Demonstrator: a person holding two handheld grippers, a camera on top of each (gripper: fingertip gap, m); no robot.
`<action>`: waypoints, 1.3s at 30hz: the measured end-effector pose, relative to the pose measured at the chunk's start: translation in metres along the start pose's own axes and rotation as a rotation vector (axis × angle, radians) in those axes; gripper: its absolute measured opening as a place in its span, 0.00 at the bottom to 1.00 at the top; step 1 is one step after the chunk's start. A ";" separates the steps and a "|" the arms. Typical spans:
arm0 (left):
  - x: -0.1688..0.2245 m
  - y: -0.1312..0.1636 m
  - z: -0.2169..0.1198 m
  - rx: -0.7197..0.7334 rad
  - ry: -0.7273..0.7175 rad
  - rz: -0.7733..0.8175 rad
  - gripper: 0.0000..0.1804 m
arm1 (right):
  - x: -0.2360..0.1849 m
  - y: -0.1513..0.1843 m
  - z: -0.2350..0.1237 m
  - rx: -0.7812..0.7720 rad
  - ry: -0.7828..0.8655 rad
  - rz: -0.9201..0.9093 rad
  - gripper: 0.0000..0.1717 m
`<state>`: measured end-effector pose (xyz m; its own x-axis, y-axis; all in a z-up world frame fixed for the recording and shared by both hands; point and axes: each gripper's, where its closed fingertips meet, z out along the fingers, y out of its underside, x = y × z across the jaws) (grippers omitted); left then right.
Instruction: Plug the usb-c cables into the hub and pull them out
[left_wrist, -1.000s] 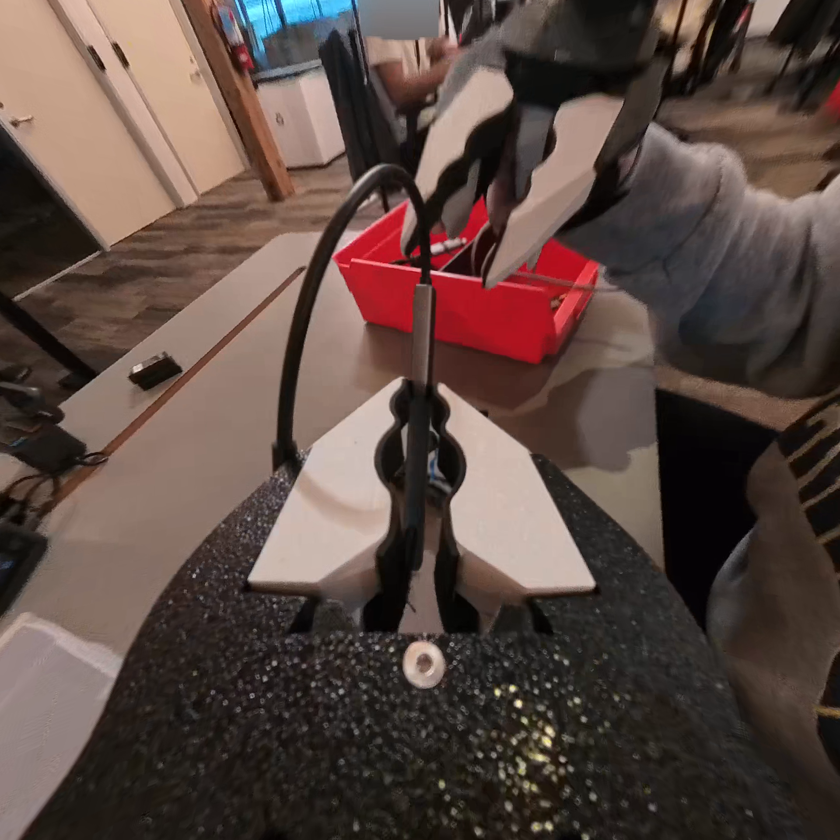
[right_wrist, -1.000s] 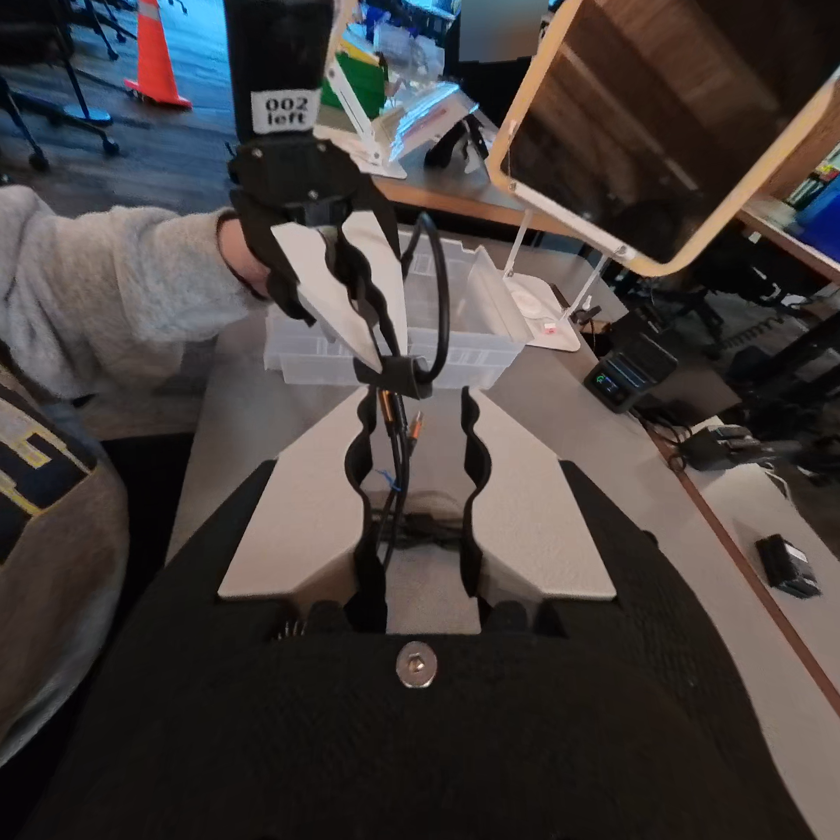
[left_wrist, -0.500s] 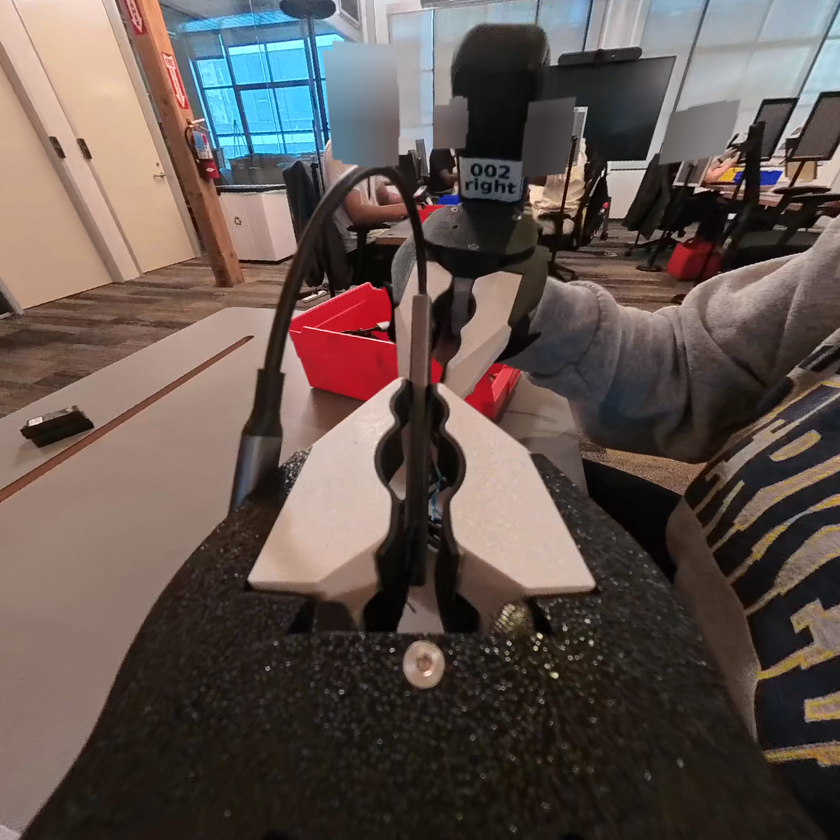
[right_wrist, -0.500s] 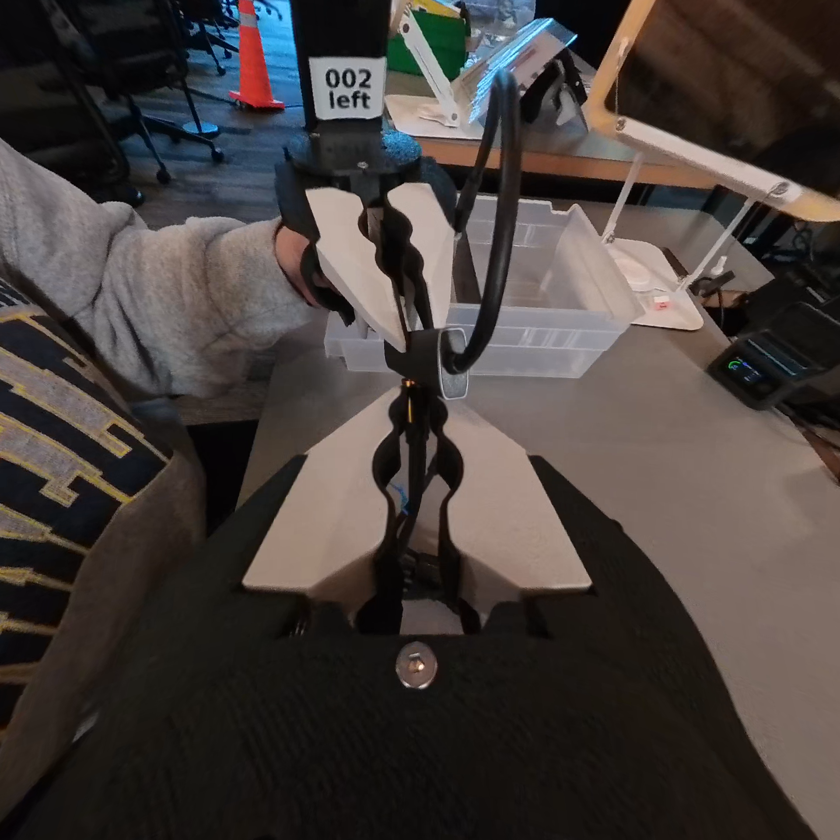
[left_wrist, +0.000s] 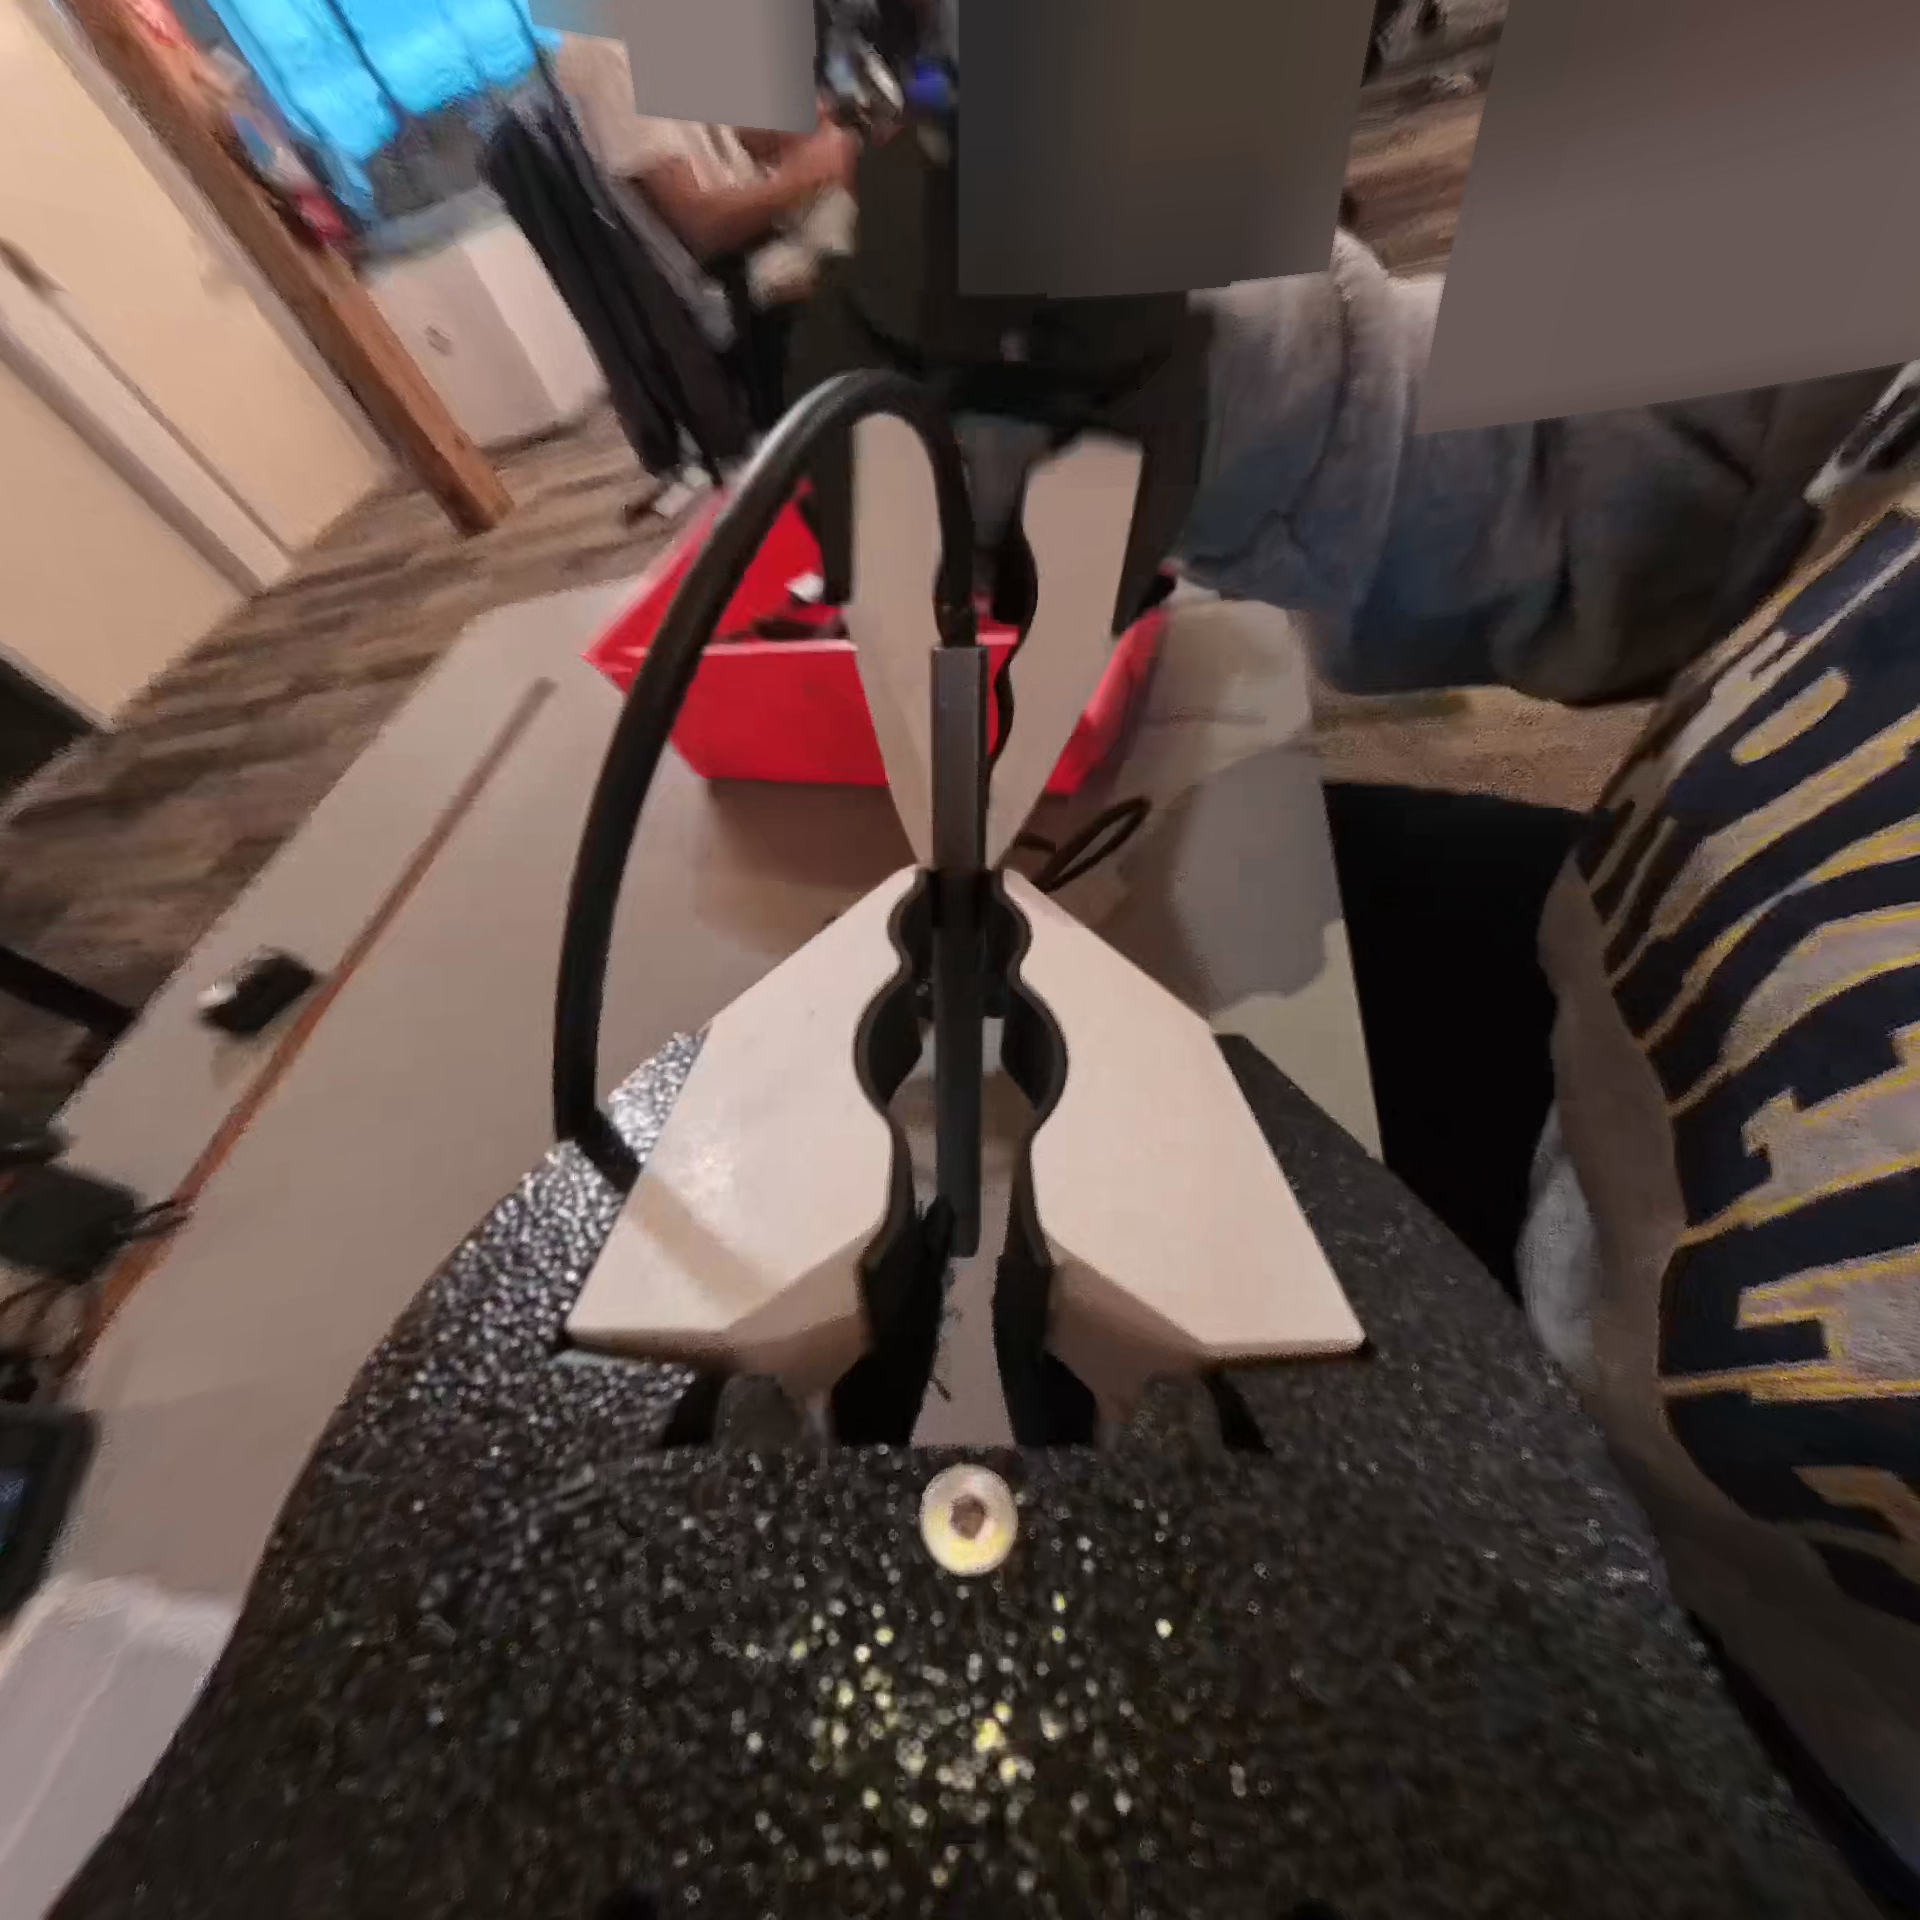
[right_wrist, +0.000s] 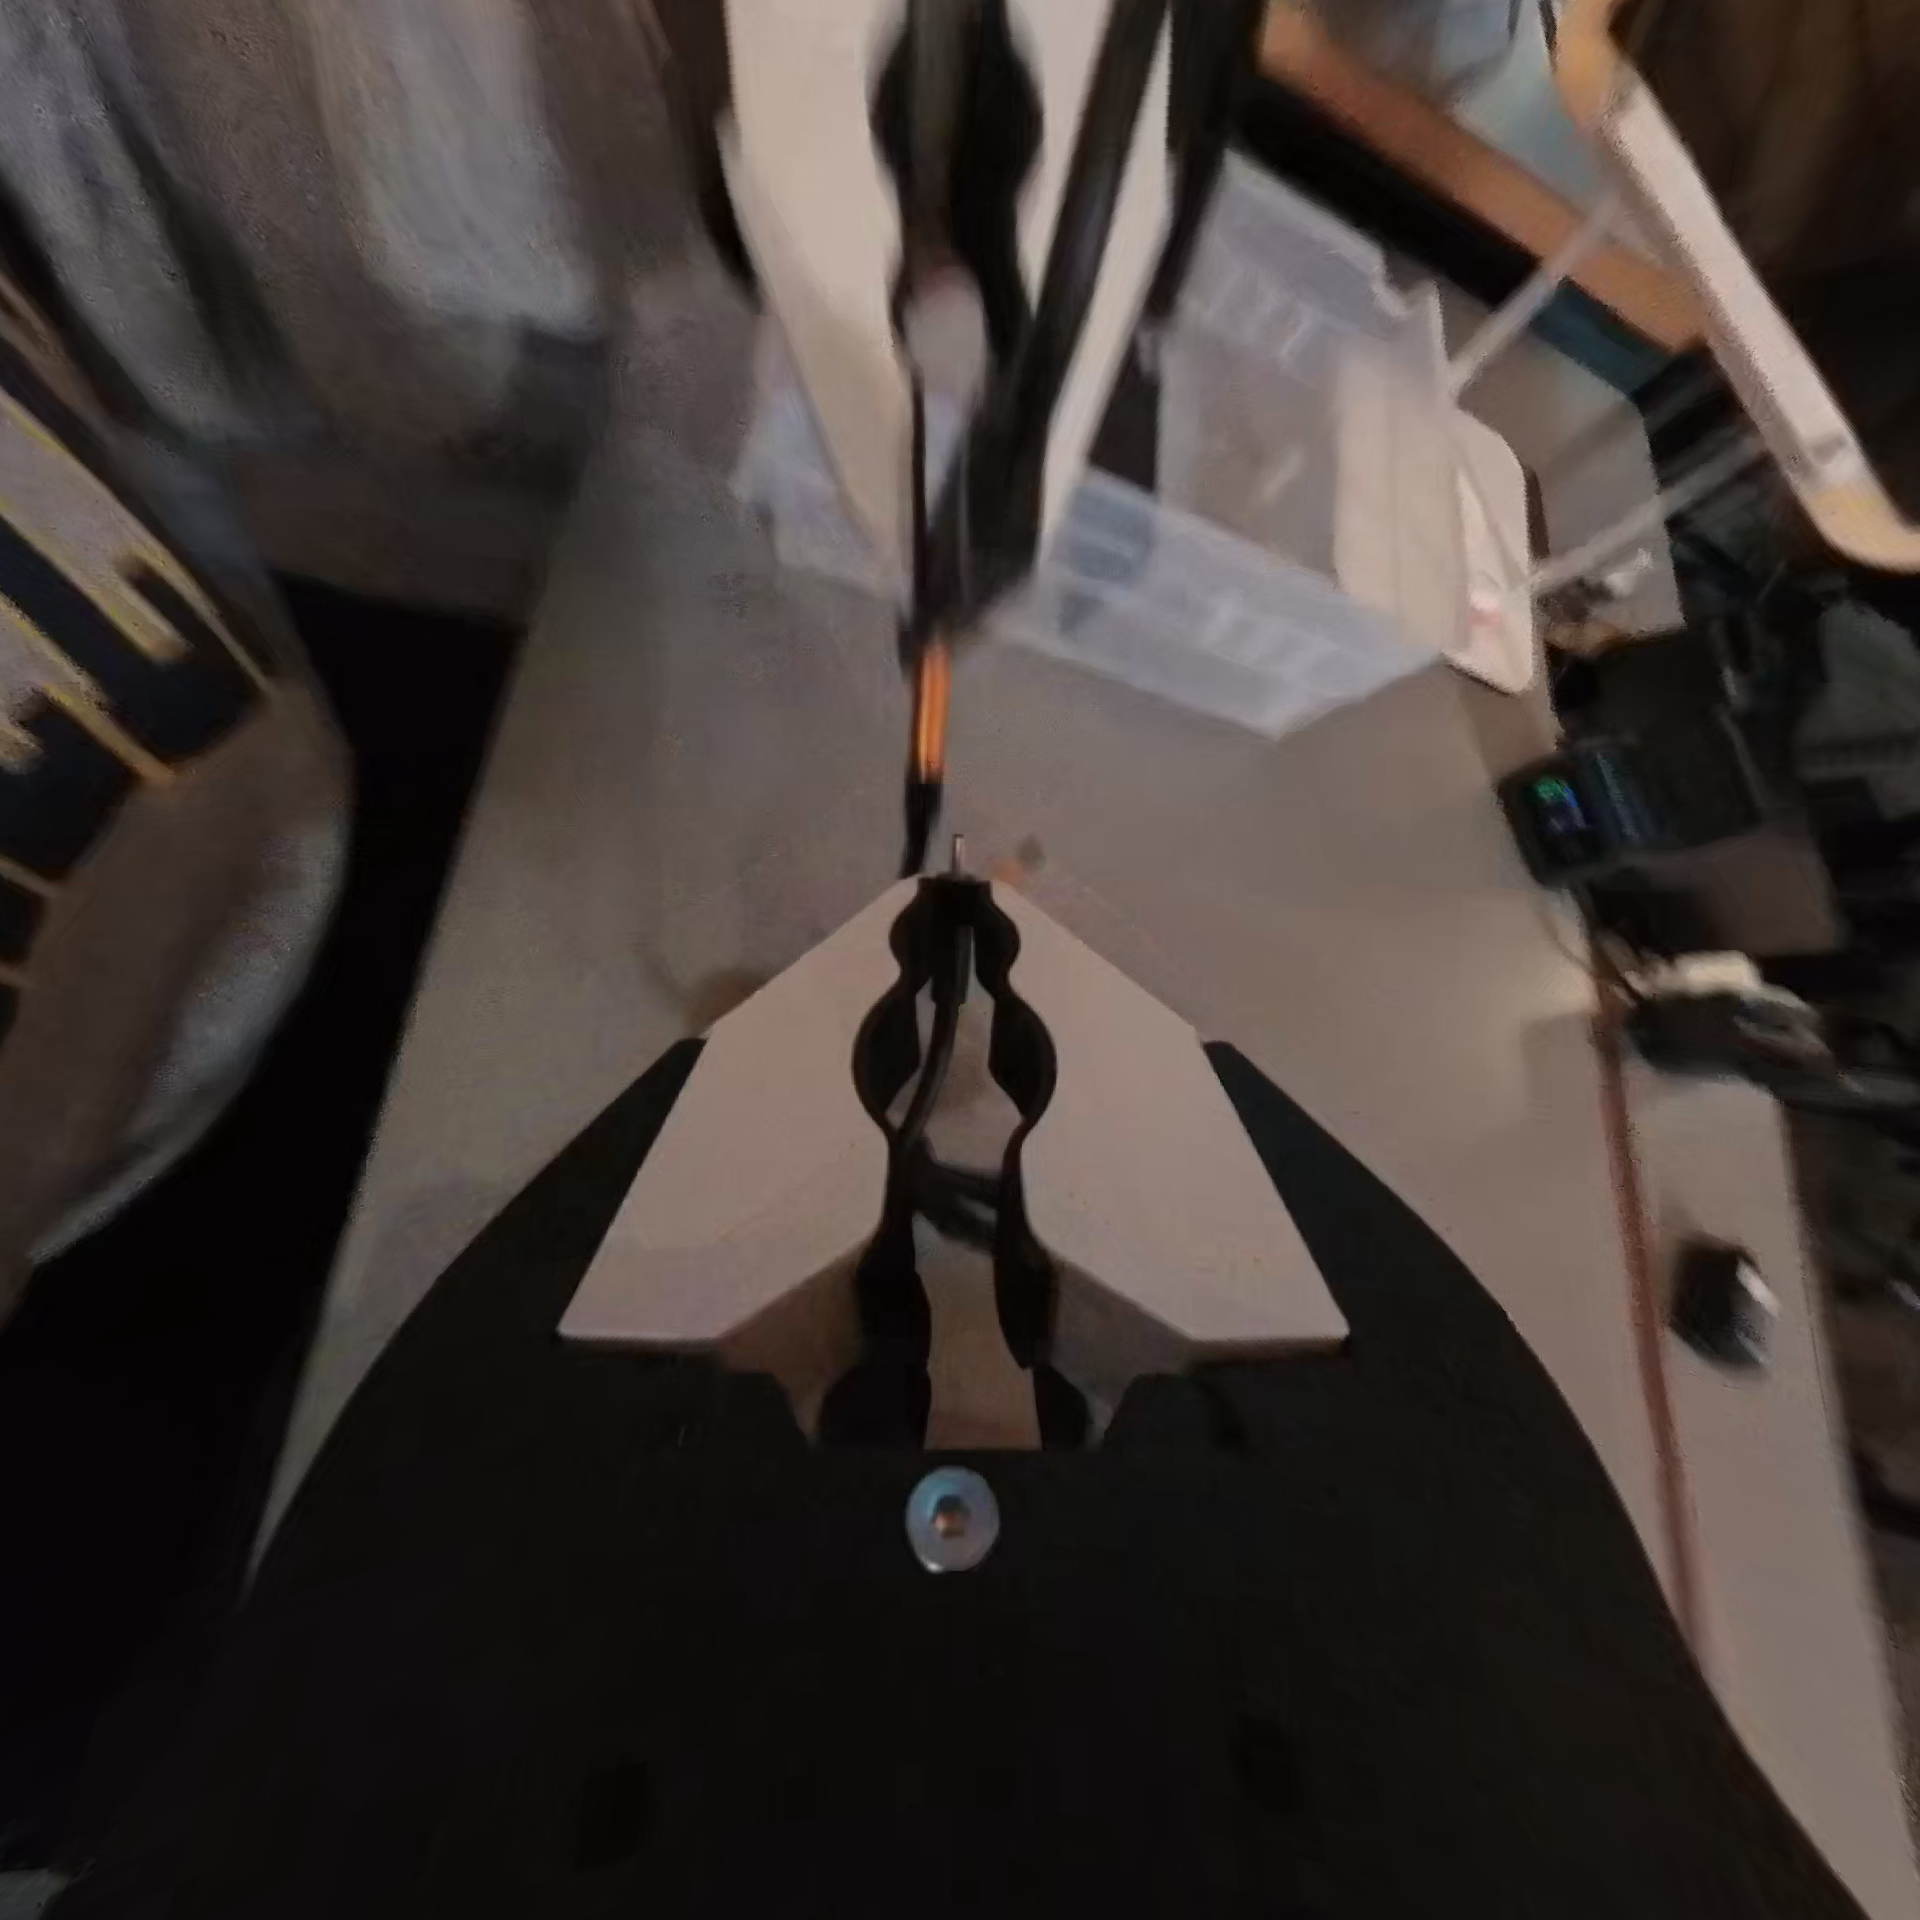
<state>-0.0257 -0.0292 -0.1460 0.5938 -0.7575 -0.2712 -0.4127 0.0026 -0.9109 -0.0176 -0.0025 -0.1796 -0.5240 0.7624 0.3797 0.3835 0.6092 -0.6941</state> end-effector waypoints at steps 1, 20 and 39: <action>-0.009 -0.009 -0.021 0.043 -0.058 -0.011 0.04 | 0.005 0.017 -0.009 -0.060 0.046 -0.014 0.02; -0.038 -0.005 -0.030 0.138 -0.293 -0.208 0.04 | 0.091 0.001 -0.241 0.204 0.656 0.264 0.03; -0.026 -0.018 0.025 0.263 -0.108 -0.278 0.04 | 0.034 0.050 -0.129 -0.004 0.424 0.350 0.30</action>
<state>-0.0165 0.0071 -0.1308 0.7330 -0.6799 -0.0216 -0.0435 -0.0151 -0.9989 0.0822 0.0818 -0.1227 -0.0128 0.9401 0.3407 0.4835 0.3041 -0.8209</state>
